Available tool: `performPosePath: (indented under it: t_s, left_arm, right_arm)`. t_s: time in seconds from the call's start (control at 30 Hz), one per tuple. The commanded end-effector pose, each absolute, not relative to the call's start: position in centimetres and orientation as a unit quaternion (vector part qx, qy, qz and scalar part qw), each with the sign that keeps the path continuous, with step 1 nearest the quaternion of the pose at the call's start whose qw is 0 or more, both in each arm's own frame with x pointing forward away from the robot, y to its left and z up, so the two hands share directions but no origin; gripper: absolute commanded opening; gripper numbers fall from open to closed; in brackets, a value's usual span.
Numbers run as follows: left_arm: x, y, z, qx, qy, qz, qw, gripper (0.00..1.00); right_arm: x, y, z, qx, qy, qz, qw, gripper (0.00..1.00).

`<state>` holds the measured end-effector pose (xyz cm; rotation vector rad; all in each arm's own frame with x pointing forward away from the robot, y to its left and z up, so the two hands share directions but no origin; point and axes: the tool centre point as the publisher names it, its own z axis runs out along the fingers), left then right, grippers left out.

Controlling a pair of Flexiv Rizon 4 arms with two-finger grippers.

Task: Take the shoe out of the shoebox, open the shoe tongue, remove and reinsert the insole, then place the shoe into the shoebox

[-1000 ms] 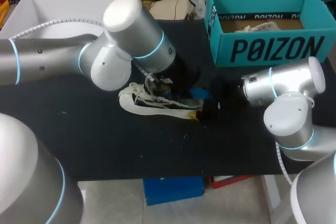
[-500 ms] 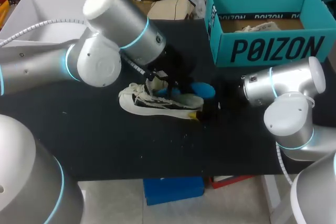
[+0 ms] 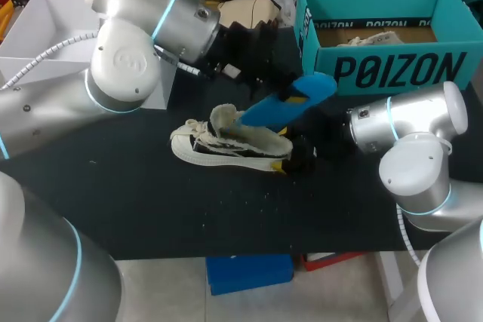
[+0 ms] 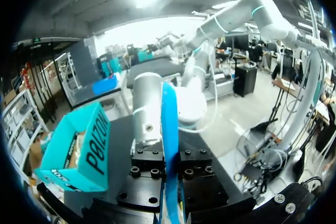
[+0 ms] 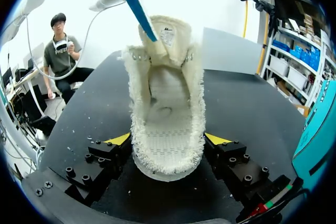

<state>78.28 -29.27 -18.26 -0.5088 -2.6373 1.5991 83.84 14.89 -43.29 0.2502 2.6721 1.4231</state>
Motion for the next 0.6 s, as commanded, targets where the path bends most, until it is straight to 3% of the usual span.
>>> performPosePath:
  t_s: [0.03,0.13,0.6]
  left_arm:
    - [77.9,-31.0,-15.6,-0.164,-0.828,0.536,0.016,0.0]
    - [77.8,-31.8,-13.4,-0.169,-0.812,0.555,0.062,0.0]
    - [77.8,-31.8,-13.4,-0.169,-0.812,0.555,0.062,0.0]
  right_arm:
    - [83.8,15.0,-43.6,0.083,0.878,0.468,0.052,0.0]
    - [83.8,15.0,-43.6,0.083,0.878,0.468,0.052,0.0]
    - [83.8,15.0,-43.6,0.083,0.878,0.468,0.052,0.0]
